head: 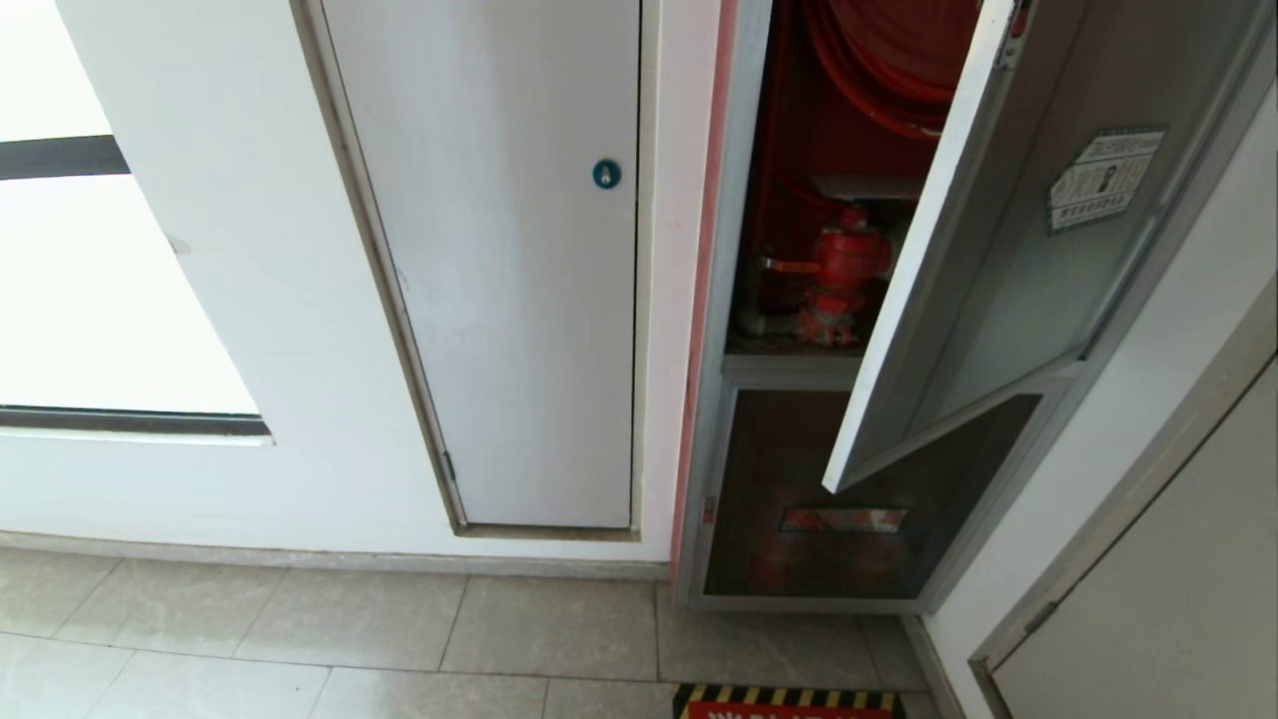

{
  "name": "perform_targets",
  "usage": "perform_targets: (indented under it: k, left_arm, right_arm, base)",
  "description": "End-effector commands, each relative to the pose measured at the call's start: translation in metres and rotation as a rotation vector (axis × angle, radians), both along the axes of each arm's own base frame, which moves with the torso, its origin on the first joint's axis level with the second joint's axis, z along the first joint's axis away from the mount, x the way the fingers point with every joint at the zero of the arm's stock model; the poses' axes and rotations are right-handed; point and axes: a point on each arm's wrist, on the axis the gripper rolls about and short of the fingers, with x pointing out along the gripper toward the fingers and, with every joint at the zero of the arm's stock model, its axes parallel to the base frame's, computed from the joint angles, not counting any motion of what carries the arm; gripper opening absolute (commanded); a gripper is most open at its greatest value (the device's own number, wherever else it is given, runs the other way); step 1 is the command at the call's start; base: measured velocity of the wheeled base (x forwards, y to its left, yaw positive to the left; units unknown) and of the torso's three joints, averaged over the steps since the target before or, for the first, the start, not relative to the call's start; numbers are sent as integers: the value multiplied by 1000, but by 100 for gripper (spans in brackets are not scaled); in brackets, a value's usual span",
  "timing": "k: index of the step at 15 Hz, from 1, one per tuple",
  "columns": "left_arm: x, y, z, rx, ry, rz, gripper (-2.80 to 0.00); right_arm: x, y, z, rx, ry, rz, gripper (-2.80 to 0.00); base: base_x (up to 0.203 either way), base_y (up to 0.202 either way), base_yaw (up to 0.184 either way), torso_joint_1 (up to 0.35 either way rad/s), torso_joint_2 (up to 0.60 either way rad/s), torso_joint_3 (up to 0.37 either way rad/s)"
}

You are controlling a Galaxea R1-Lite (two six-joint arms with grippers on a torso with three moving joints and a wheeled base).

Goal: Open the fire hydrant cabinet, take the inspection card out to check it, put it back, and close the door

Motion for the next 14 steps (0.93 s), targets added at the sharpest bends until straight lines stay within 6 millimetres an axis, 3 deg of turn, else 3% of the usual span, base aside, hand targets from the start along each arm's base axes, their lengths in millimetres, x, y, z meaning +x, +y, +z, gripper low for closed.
perform_targets:
  k: [1, 14]
  left_arm:
    - [0, 0, 0, 0, 1, 1, -280]
    - [0, 0, 0, 0, 1, 1, -280]
  right_arm:
    - [0, 0, 0, 0, 2, 0, -280]
    - [0, 0, 0, 12, 0, -3, -280]
  base:
    - [0, 0, 0, 0, 0, 0]
    - [0, 0, 0, 0, 0, 0]
